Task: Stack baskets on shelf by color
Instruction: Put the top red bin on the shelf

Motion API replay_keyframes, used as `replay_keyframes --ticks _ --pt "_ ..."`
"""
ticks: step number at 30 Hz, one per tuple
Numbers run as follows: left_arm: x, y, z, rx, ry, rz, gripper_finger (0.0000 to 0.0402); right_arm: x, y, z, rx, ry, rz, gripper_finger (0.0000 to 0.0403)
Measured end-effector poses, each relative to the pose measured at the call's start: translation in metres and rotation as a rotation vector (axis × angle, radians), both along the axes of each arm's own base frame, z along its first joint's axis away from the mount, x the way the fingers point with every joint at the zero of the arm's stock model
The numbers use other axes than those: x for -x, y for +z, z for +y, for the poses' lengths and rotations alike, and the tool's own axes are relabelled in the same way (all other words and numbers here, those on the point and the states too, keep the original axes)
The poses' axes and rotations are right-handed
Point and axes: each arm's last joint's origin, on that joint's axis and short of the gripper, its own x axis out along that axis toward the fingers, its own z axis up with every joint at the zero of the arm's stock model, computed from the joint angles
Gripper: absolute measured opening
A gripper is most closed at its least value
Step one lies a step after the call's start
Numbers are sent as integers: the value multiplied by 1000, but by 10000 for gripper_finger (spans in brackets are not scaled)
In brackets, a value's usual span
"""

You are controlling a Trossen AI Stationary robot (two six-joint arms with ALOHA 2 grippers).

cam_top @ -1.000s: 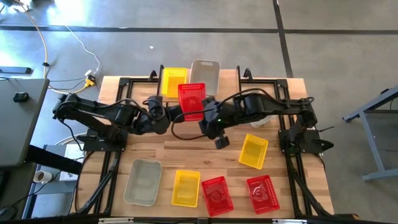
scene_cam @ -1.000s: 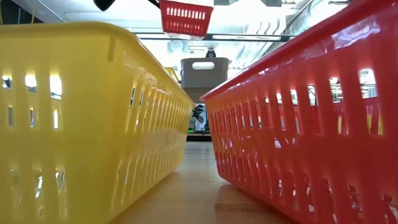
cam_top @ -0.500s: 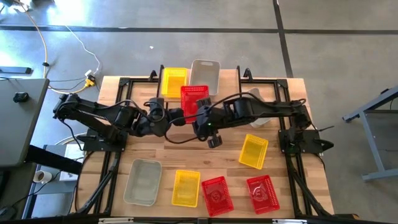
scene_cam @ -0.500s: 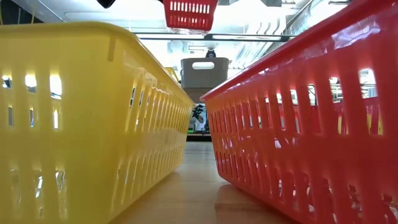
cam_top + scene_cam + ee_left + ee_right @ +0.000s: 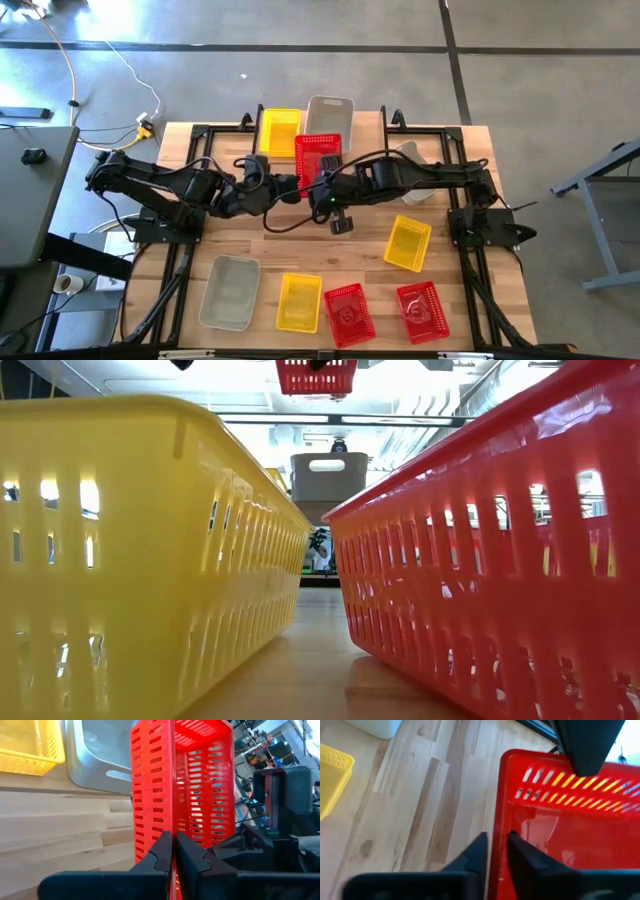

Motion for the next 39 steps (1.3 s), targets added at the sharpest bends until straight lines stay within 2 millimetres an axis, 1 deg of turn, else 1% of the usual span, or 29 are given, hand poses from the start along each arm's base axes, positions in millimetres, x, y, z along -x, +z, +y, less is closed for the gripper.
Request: replay_keyframes --ticks 1,3,6,8,15,21,25,30,39 --pt "0 0 0 -7 -4 8 1 0 0 0 -2 -5 0 20" --pt "0 0 1 -23 -7 22 5 0 0 0 -8 -20 -7 8" --pt "0 0 1 -47 -15 41 18 0 0 -1 -17 -47 -15 14" --pt "0 0 3 -68 -28 66 30 0 0 0 -23 -53 -16 5" --pt "-1 -1 8 -111 -112 144 86 2 -1 0 -77 -119 -20 1" --pt "2 3 14 -178 -146 200 133 6 -3 1 -132 -193 1 0" --pt "9 9 19 -232 -163 227 156 9 -4 8 -147 -231 7 0" --pt "17 16 26 -310 -186 280 163 13 -5 20 -180 -259 14 0" --pt "46 37 42 -445 -193 336 157 21 0 33 -249 -370 -19 0"
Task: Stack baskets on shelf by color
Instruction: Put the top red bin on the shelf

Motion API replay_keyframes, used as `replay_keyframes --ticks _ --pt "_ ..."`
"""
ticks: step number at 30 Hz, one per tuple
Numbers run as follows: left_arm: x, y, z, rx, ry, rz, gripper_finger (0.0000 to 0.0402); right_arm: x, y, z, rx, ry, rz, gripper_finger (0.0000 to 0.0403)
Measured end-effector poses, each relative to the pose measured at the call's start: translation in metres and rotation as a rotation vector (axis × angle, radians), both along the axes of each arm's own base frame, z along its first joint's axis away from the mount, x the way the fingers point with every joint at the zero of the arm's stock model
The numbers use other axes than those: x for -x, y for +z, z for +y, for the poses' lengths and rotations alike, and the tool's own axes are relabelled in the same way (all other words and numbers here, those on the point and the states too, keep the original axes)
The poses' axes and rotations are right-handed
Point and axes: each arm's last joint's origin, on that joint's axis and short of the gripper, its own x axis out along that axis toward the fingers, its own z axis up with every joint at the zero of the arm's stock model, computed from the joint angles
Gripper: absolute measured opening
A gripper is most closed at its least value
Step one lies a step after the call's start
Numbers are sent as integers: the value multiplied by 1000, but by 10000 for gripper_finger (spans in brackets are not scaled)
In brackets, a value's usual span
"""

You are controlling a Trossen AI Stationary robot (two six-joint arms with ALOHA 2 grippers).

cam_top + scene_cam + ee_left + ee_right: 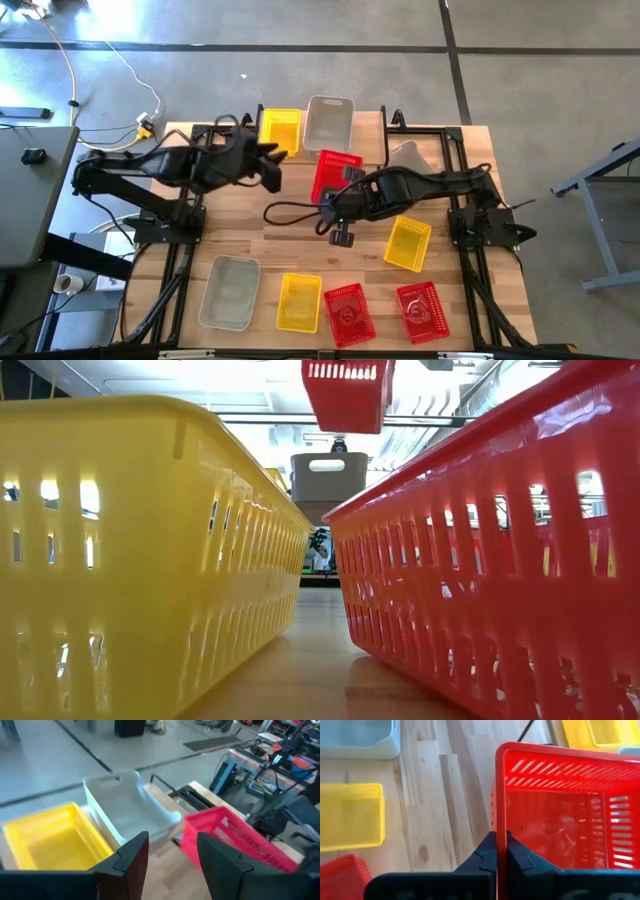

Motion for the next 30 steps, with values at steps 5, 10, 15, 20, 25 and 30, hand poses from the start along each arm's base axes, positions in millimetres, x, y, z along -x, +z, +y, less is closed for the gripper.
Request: replay_keyframes --ticks 5,10,15,20,25,30 --pt "18 11 5 -82 -13 30 157 9 8 2 8 -80 -4 0" --pt "37 22 8 -119 -9 8 157 16 17 0 43 -134 -16 0" --pt "55 31 9 -170 -22 7 157 20 20 -8 92 -157 10 0" --pt "72 38 7 -199 -30 -10 157 24 20 -18 126 -171 54 0" --pt "92 39 5 -199 -29 5 156 33 30 -25 154 -147 43 0" --pt "103 38 5 -199 -22 30 156 45 44 -39 193 -120 34 0"
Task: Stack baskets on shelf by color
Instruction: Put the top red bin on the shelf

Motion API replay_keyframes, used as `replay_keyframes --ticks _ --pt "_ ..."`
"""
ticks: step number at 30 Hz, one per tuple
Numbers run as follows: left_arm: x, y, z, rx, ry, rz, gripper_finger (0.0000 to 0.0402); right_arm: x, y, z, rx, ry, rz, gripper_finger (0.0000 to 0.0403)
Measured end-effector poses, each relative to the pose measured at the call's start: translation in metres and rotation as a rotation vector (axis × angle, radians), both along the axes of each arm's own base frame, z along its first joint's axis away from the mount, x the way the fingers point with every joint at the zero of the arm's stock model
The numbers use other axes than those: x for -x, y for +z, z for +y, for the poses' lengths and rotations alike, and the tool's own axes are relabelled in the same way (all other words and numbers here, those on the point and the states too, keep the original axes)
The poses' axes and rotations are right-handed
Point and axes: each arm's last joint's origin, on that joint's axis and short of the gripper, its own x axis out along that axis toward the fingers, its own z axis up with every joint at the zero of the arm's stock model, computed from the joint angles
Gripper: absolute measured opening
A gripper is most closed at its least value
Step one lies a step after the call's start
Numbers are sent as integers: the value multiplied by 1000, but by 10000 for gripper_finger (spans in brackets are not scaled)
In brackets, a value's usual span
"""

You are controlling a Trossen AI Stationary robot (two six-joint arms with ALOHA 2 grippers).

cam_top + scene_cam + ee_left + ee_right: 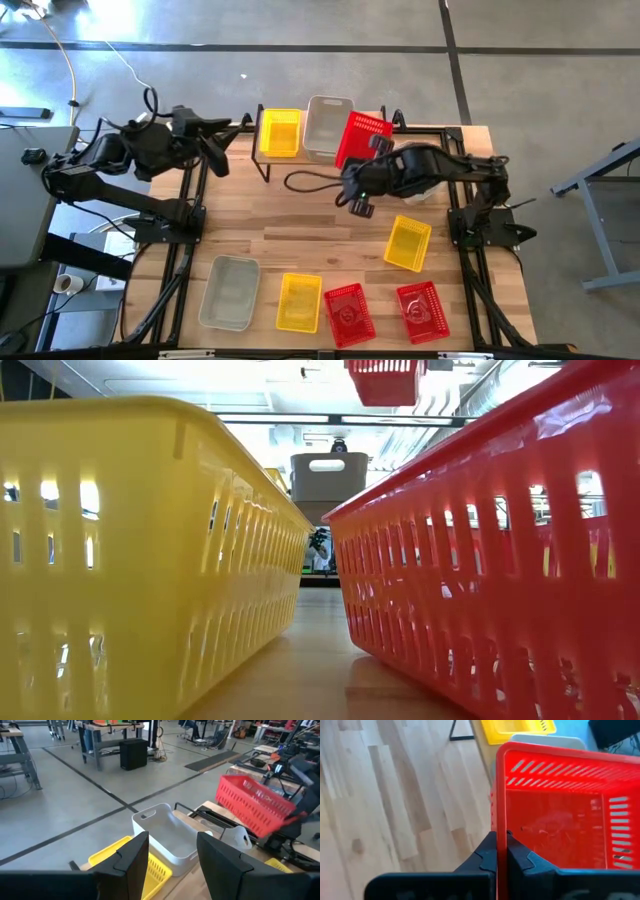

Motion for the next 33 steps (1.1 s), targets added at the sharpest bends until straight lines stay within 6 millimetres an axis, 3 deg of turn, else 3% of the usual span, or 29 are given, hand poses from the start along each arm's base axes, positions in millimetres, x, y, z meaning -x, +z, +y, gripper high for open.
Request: replay_keyframes --ticks 12,15,24,28,33 --pt "-1 -1 9 -32 119 31 156 25 13 -52 25 28 67 0" --pt "-1 -2 12 -30 145 34 156 46 4 -63 18 -11 109 0" --pt "1 -1 17 -14 185 12 156 86 -24 -89 -10 129 -71 0" --pt "0 -2 17 -6 189 4 156 91 -40 -100 -39 177 -87 0" --pt "0 -2 17 -11 185 12 156 84 -55 -114 -40 213 -79 0"
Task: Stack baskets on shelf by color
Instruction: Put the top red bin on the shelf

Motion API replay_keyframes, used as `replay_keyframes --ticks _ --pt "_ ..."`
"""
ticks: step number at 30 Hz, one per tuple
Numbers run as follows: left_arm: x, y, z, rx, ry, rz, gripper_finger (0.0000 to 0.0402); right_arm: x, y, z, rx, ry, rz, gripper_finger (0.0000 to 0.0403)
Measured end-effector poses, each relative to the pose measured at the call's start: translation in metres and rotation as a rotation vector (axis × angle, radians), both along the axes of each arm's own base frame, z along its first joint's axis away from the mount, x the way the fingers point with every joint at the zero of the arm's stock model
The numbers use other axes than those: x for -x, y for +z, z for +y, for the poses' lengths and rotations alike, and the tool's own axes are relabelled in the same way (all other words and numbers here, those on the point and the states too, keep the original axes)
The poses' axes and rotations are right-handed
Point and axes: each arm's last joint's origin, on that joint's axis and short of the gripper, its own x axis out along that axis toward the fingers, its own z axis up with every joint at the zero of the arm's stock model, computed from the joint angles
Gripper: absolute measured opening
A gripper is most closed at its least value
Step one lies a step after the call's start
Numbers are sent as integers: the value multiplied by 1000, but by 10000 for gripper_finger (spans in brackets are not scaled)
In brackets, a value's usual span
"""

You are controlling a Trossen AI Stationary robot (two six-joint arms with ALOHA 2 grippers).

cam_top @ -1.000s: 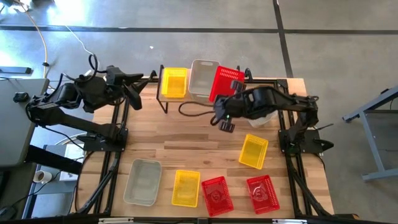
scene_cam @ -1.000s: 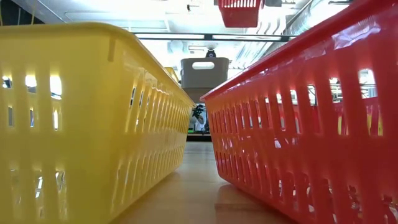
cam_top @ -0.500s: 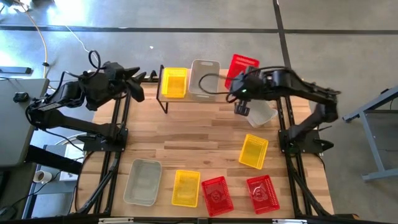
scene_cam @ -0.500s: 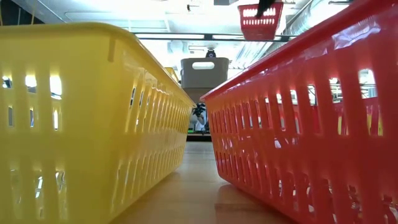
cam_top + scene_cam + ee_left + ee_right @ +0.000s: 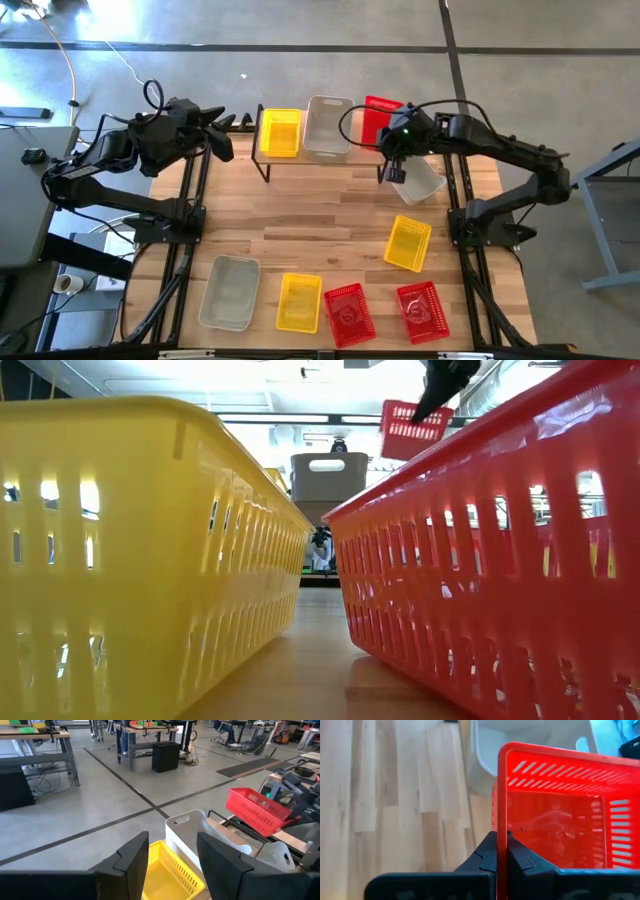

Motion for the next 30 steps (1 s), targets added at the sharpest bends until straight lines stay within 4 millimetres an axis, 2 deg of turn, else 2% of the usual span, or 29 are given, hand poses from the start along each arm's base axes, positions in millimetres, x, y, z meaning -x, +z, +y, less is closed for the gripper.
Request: replay_keyframes --ticks 15,23,30 --pt "-5 -3 1 11 3 15 156 -27 -42 -44 -76 9 123 0" --pt "-6 -3 1 1 3 29 156 -35 -54 -52 -122 29 141 0" --pt "-6 -3 1 2 5 28 156 -38 -53 -53 -87 71 130 0"
